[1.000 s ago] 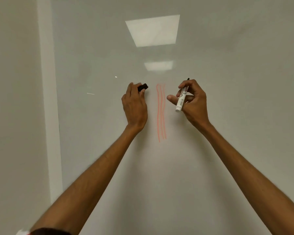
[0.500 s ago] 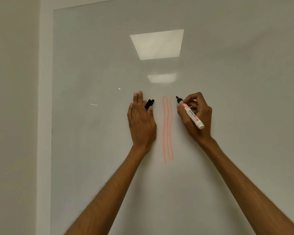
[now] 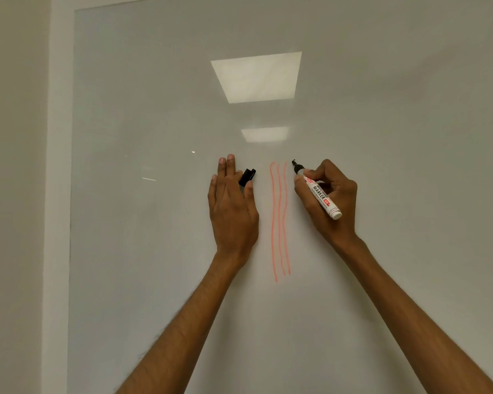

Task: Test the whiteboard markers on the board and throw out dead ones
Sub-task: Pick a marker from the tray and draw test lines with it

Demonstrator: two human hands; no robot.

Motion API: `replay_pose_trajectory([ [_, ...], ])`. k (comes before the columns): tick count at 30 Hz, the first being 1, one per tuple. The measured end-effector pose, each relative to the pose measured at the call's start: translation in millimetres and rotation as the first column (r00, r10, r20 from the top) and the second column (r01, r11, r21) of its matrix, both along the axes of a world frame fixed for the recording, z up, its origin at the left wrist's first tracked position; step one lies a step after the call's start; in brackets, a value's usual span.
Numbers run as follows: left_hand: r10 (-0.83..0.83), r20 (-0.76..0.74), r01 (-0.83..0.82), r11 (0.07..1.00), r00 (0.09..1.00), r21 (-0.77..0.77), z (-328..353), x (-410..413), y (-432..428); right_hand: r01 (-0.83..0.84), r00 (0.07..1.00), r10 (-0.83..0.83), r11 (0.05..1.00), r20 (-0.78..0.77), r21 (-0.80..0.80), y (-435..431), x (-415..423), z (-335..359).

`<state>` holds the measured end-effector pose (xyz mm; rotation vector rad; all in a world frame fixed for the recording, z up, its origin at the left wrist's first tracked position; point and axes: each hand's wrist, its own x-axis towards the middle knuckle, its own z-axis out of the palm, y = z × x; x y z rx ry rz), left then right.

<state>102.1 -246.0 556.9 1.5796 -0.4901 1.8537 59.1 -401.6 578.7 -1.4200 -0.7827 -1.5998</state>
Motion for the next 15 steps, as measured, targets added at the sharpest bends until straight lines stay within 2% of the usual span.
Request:
replay_pose_trajectory([
  [15,-0.023,-0.004,0.023,1.0,1.0,0.005,-3.0,-0.4,0.6,-0.08,0.997,0.078,0.994,-0.03,-0.076,-8.6,-5.3,-28.7],
])
